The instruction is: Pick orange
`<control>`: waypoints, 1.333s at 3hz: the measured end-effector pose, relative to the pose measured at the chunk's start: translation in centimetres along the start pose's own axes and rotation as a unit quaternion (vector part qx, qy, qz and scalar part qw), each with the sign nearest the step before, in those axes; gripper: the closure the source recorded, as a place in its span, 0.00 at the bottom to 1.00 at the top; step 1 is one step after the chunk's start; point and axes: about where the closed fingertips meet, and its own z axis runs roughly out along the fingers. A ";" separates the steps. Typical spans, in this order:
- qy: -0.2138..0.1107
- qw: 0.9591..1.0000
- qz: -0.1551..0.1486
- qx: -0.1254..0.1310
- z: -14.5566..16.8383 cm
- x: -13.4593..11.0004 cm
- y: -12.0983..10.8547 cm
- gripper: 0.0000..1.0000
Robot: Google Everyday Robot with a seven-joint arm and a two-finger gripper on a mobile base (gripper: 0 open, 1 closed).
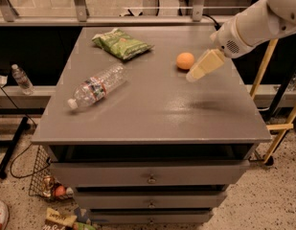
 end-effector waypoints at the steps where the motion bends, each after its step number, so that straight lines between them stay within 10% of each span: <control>1: 0.003 1.000 0.005 -0.014 3.5 -0.5 -0.5 0.00; 3: 0.002 0.999 0.011 -0.033 8.0 -0.9 -1.7 0.00; 4: 0.011 0.999 0.005 -0.034 9.3 -0.5 -2.6 0.25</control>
Offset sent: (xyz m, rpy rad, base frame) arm 0.0599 0.0449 -0.0525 0.0339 0.0644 0.0420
